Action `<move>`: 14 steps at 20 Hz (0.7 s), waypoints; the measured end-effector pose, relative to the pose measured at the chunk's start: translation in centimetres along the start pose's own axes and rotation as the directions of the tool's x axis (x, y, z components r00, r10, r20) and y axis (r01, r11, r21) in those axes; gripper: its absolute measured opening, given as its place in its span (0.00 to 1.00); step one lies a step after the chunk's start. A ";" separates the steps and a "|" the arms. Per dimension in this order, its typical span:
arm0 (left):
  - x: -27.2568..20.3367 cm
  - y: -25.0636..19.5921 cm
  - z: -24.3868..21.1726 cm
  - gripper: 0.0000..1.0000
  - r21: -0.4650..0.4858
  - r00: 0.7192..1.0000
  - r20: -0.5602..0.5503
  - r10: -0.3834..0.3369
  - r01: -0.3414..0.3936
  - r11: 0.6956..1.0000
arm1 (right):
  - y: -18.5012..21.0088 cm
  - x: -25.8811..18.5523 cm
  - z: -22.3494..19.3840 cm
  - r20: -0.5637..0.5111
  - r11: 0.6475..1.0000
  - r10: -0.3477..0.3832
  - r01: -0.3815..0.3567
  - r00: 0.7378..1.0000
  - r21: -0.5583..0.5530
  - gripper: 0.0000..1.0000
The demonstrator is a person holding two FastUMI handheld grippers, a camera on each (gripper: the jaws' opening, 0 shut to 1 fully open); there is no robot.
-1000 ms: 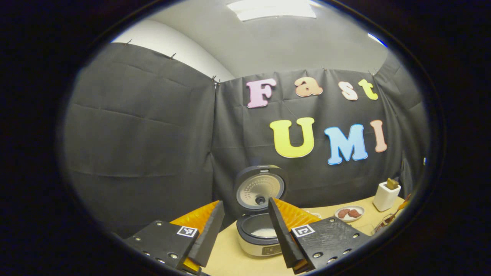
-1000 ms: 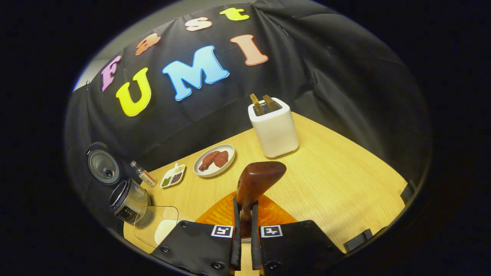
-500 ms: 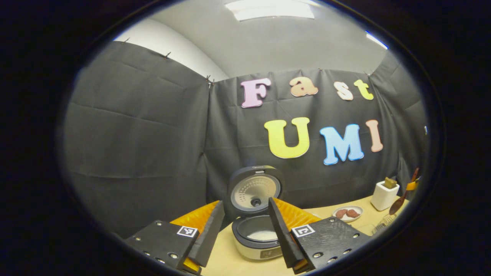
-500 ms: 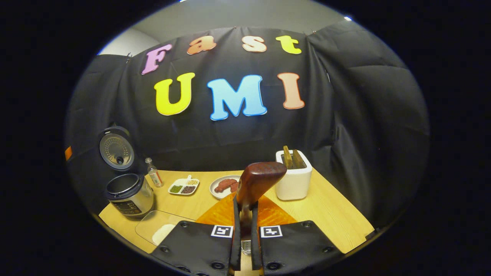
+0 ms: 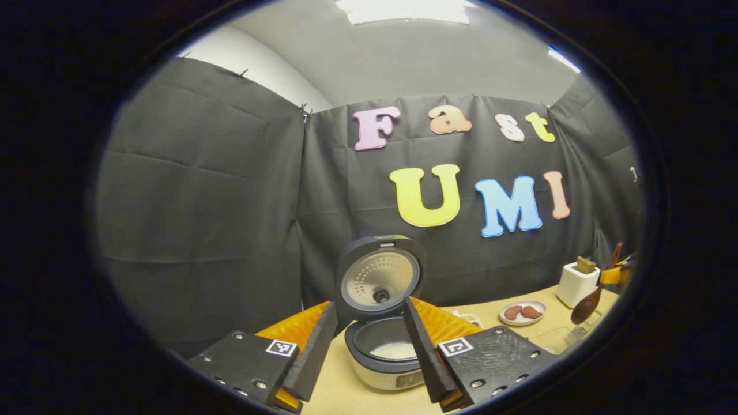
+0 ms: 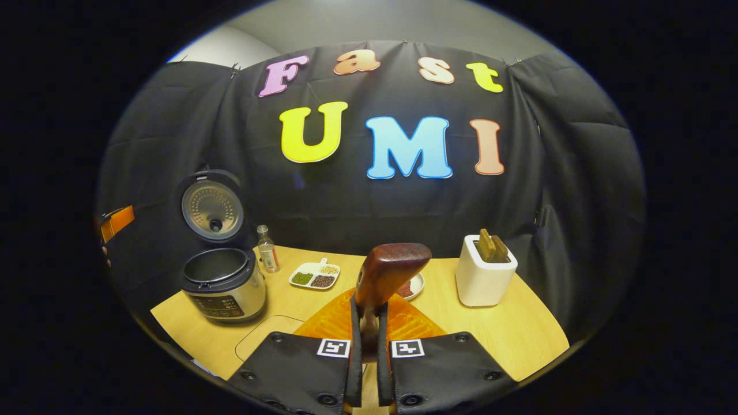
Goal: Close the left gripper, press the button to open the rice cooker; take a wooden spoon from the chopstick holder with the right hand, scoop a spoonful of rice and pour it into the rice cooker, then put the wooden spoon back into the chopstick holder.
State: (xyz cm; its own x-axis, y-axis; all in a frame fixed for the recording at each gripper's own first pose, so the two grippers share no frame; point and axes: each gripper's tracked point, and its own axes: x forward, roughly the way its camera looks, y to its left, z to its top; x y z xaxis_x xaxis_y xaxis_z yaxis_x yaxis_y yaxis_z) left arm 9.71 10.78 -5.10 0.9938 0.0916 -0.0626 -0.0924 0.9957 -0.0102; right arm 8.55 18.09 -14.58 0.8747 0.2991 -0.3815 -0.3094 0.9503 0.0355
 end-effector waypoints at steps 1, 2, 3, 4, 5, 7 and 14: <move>0.4 0.3 -0.3 0.72 -0.001 1.000 -0.003 0.000 0.000 1.000 | 1.0 0.2 -0.6 -0.011 1.000 0.009 -0.010 1.000 -0.014 0.12; 0.8 0.6 -0.7 0.74 -0.003 1.000 -0.009 -0.002 0.002 1.000 | 1.9 0.6 -1.3 -0.025 0.999 0.017 -0.018 1.000 -0.028 0.12; 1.1 0.9 -1.0 0.72 -0.005 1.000 -0.015 -0.003 0.003 1.000 | 2.7 1.1 -1.9 -0.040 0.999 0.024 -0.026 0.999 -0.043 0.12; 1.6 1.1 -1.3 0.74 -0.009 1.000 -0.020 -0.006 0.006 1.000 | 3.5 1.5 -2.8 -0.055 0.998 0.028 -0.031 0.998 -0.060 0.12; 1.8 1.5 -1.6 0.74 -0.011 1.000 -0.027 -0.006 0.005 1.000 | 4.0 1.9 -3.7 -0.072 0.996 0.027 -0.033 0.997 -0.079 0.12; 2.5 2.2 -2.4 0.74 -0.013 0.999 -0.039 -0.006 0.006 1.000 | 4.7 3.0 -5.2 -0.103 0.993 0.019 -0.031 0.995 -0.112 0.12; 3.8 4.2 -4.1 0.72 -0.018 0.997 -0.074 0.005 -0.006 1.000 | 7.7 6.3 -9.8 -0.167 0.986 0.027 -0.054 0.986 -0.160 0.12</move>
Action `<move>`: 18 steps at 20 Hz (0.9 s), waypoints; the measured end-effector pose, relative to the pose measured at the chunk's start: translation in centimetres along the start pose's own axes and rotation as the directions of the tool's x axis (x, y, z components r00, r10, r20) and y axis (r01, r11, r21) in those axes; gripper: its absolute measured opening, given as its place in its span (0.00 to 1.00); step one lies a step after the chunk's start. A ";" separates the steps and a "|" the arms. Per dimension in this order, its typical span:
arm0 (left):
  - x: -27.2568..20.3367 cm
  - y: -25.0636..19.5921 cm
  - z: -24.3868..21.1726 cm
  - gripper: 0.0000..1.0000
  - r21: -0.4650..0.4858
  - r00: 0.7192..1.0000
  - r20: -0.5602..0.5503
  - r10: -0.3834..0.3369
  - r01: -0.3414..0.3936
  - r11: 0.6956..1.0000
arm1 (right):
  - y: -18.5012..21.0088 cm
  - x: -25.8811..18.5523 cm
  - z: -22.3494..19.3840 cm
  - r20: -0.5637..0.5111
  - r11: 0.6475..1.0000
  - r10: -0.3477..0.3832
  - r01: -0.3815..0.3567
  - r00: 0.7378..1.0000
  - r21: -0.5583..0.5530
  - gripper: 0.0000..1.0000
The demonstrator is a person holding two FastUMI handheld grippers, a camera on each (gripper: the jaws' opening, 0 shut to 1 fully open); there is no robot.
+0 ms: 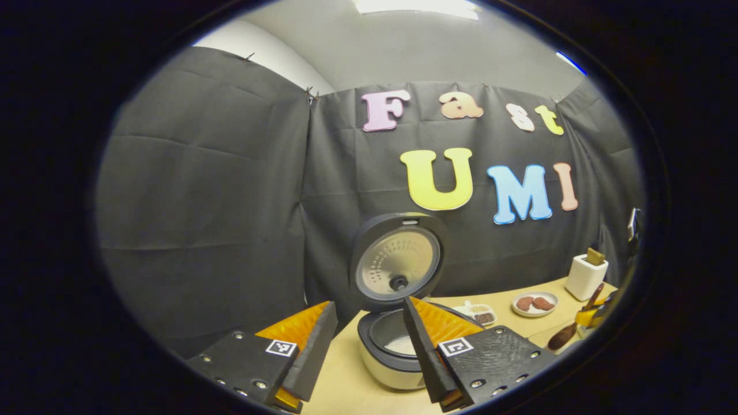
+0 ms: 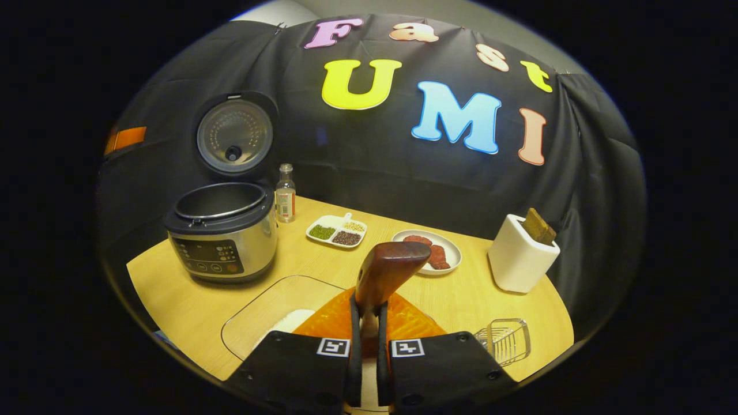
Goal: Close the left gripper, press the button to open the rice cooker; take a wooden spoon from the chopstick holder with the right hand, scoop a spoonful of rice and pour it into the rice cooker, then put the wooden spoon back into the chopstick holder.
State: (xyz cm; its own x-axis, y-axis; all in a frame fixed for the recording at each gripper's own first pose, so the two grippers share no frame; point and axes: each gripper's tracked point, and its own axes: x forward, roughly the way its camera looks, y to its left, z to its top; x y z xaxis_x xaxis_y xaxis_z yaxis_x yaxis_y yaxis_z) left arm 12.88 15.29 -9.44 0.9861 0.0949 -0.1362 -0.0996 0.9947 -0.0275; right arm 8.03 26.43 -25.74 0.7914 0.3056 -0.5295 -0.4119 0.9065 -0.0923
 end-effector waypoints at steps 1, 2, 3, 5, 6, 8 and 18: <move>-0.2 0.2 0.0 0.72 0.001 1.000 -0.003 0.002 -0.002 1.000 | 0.7 0.3 -0.4 -0.014 1.000 0.015 -0.015 1.000 0.002 0.12; -0.1 0.2 -0.2 0.72 0.003 1.000 -0.005 0.004 -0.004 1.000 | 1.4 0.5 -0.5 -0.016 1.000 0.025 -0.025 1.000 0.006 0.12; -0.2 0.2 -0.3 0.72 0.006 1.000 -0.006 0.006 -0.006 1.000 | 1.9 0.6 -0.4 -0.018 0.999 0.036 -0.035 0.999 0.005 0.12; -0.3 0.1 -0.2 0.72 0.012 1.000 -0.004 0.008 -0.008 1.000 | 3.2 0.7 -0.5 -0.026 0.998 0.065 -0.064 0.998 0.017 0.12; -0.4 0.0 -0.1 0.72 0.012 1.000 -0.003 0.007 -0.007 1.000 | 3.8 0.8 -0.7 -0.033 0.996 0.086 -0.085 0.996 0.034 0.12; -0.5 0.0 0.1 0.72 0.011 1.000 -0.004 0.007 -0.007 1.000 | 4.9 0.5 -0.7 -0.042 0.984 0.140 -0.134 0.989 0.114 0.12; -2.4 -1.6 2.1 0.74 0.013 1.000 0.030 -0.008 0.007 1.000 | 2.1 0.4 -2.9 -0.066 0.671 0.296 -0.158 0.953 0.724 0.12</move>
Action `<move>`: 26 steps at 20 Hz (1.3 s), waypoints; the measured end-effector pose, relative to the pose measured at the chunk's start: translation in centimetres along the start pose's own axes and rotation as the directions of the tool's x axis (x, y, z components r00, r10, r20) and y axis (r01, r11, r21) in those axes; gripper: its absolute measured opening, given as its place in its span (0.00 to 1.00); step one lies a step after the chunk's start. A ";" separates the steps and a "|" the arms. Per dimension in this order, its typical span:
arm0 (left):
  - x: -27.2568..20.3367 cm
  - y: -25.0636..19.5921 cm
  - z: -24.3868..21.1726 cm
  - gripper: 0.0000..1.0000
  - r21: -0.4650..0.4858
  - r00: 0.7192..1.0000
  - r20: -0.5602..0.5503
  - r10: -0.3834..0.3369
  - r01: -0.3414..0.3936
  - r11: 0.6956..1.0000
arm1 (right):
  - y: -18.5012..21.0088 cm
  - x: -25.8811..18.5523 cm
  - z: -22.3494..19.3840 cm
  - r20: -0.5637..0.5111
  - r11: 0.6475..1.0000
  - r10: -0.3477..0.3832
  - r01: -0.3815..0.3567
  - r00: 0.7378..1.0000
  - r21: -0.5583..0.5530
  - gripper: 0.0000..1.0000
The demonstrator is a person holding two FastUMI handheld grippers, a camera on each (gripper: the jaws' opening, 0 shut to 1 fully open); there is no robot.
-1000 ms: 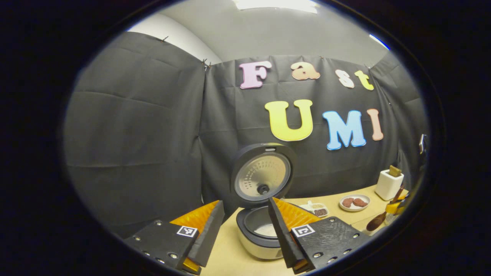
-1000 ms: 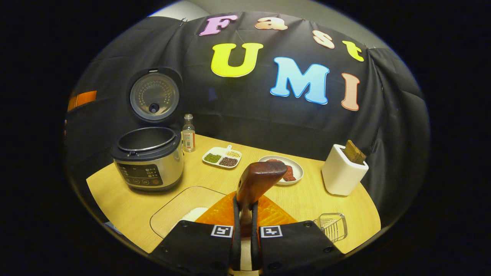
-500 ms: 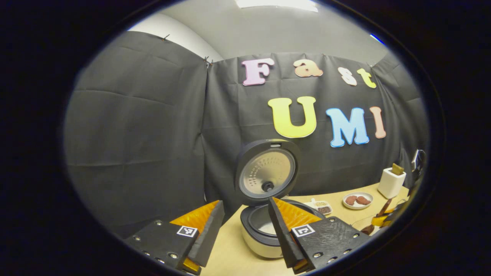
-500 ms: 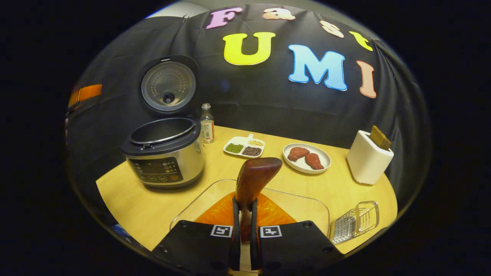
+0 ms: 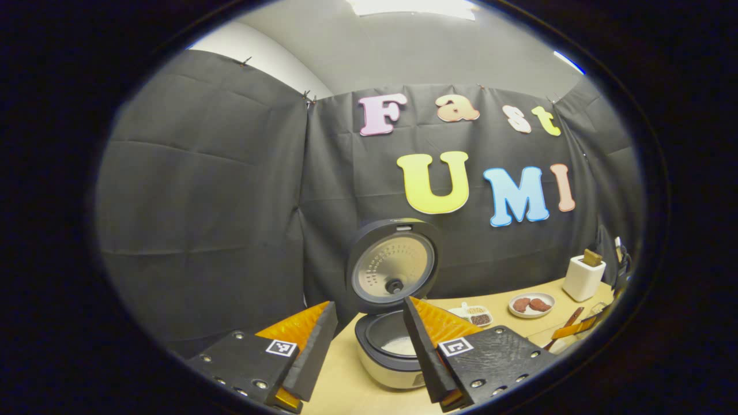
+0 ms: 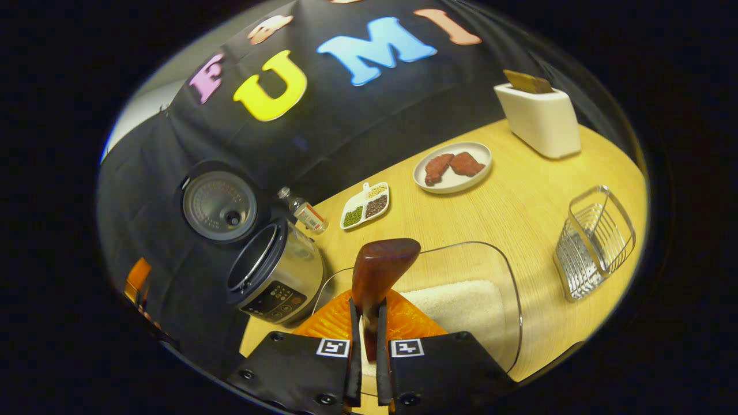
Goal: Close the left gripper, press the button to open the rice cooker; take a wooden spoon from the chopstick holder with the right hand, scoop a spoonful of rice and pour it into the rice cooker, then put the wooden spoon back into the chopstick holder.
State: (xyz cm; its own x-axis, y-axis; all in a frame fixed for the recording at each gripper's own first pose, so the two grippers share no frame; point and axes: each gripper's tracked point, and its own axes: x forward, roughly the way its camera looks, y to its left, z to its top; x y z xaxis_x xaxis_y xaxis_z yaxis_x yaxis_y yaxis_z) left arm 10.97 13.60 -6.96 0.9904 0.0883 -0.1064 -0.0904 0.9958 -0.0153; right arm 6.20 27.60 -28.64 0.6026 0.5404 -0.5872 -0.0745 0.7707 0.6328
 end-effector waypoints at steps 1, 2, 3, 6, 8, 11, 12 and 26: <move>-0.2 0.1 0.4 0.74 -0.005 1.000 0.004 0.001 -0.001 1.000 | -0.5 -0.2 0.3 0.002 0.998 0.009 -0.009 1.000 0.066 0.12; -0.4 0.0 0.7 0.74 -0.012 1.000 0.007 0.002 -0.002 1.000 | -1.1 -0.6 0.8 0.015 0.994 0.012 -0.014 1.000 0.111 0.12; -0.5 0.2 1.0 0.74 -0.016 1.000 0.010 0.005 -0.005 1.000 | -1.5 -1.0 1.5 0.031 0.990 0.013 -0.017 0.999 0.139 0.11; -1.1 0.7 1.8 0.74 -0.019 0.999 0.024 0.025 -0.025 1.000 | -2.2 -2.6 3.2 0.073 0.979 0.021 -0.035 0.997 0.199 0.10; -1.3 0.7 2.4 0.74 -0.019 0.999 0.035 0.031 -0.030 0.999 | -1.6 -3.5 4.6 0.095 0.965 0.051 -0.073 0.994 0.251 0.12; -1.5 0.4 2.5 0.74 -0.022 0.999 0.042 0.033 -0.032 0.999 | 0.1 -4.2 6.6 0.128 0.944 0.099 -0.134 0.987 0.301 0.12; -1.5 0.4 2.4 0.74 -0.026 0.999 0.043 0.032 -0.030 0.999 | 0.9 -4.3 7.1 0.136 0.938 0.115 -0.153 0.984 0.310 0.12; -1.5 6.9 -0.4 0.72 -0.044 0.993 0.013 0.118 -0.117 0.992 | 15.5 2.1 10.1 0.143 0.897 0.313 -0.342 0.939 0.281 0.12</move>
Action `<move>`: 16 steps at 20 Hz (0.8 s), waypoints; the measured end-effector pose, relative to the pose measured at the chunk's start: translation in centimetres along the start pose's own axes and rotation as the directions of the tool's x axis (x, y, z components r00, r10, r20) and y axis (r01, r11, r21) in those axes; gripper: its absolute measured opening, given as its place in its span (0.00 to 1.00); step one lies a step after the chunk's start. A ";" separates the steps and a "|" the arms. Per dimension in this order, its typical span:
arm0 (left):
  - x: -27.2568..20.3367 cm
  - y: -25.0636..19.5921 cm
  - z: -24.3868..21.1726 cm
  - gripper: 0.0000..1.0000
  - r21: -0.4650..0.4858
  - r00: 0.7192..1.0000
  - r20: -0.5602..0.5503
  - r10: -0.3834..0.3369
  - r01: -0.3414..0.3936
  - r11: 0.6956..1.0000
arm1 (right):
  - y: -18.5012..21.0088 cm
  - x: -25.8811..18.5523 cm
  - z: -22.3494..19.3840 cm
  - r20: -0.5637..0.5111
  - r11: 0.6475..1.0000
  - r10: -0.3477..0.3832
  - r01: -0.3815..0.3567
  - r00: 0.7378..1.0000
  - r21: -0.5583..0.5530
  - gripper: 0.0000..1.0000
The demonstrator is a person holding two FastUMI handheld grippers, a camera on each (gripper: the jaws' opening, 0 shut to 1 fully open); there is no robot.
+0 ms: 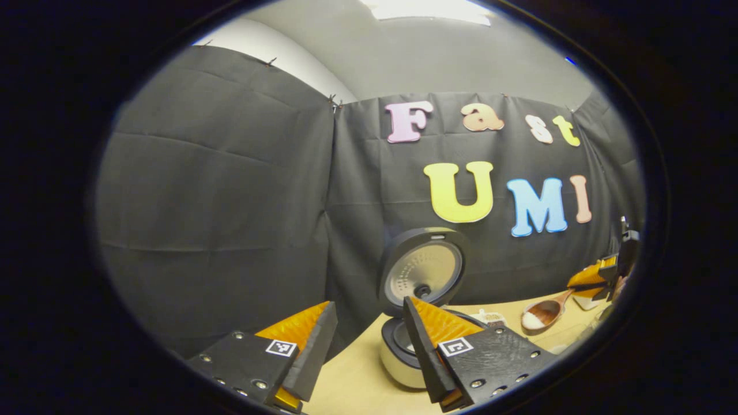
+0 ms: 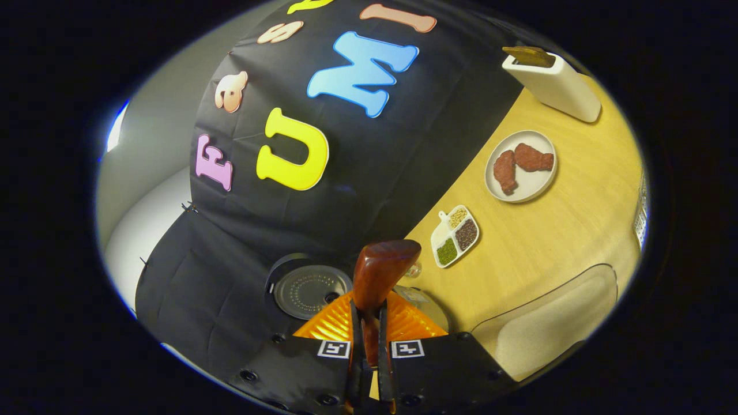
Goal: Close the left gripper, press the button to open the rice cooker; take a wooden spoon from the chopstick holder with the right hand, scoop a spoonful of rice and pour it into the rice cooker, then put the wooden spoon back into the chopstick holder.
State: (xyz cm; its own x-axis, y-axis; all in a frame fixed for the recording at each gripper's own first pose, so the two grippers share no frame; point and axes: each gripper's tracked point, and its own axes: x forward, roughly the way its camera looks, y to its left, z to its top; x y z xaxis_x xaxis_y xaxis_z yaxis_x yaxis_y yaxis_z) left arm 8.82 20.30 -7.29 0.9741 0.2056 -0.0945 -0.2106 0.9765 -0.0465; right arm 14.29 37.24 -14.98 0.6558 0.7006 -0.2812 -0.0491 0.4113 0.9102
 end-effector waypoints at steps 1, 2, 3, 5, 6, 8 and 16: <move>0.2 0.6 -0.2 0.72 -0.002 1.000 -0.004 0.008 -0.008 1.000 | 0.7 1.0 -0.5 -0.011 1.000 0.011 -0.011 1.000 -0.003 0.12; 0.3 1.1 -0.5 0.74 -0.004 1.000 -0.009 0.016 -0.016 1.000 | 1.6 1.8 -1.1 -0.022 1.000 0.021 -0.021 1.000 -0.004 0.09; 0.4 1.8 -0.7 0.74 -0.004 1.000 -0.012 0.026 -0.026 1.000 | 2.2 2.7 -1.6 -0.032 1.000 0.030 -0.030 0.999 -0.006 0.09; 0.4 3.2 -1.1 0.74 -0.004 0.999 -0.017 0.047 -0.047 0.999 | 3.4 4.4 -2.8 -0.054 0.999 0.047 -0.047 0.997 -0.009 0.11; 0.6 3.8 -1.1 0.72 -0.005 0.998 -0.019 0.059 -0.059 0.998 | 3.9 5.1 -3.4 -0.065 0.998 0.053 -0.054 0.996 -0.012 0.11; 0.4 5.2 -1.2 0.72 -0.002 0.996 -0.025 0.081 -0.081 0.997 | 4.9 7.0 -4.7 -0.086 0.998 0.062 -0.065 0.994 -0.027 0.12; -1.8 10.0 -2.8 0.72 0.013 0.983 -0.051 0.179 -0.178 0.984 | 6.5 13.0 -10.5 -0.154 0.968 0.048 -0.084 0.987 -0.237 0.12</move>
State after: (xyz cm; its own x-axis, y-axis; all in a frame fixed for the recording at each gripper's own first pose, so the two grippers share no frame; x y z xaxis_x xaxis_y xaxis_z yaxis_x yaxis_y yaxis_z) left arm 4.76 29.49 -10.37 0.9152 0.3732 -0.1521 -0.3799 0.9249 -0.0163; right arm 14.62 55.15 -15.87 0.5291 0.8008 -0.2807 -0.2810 0.4775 0.8325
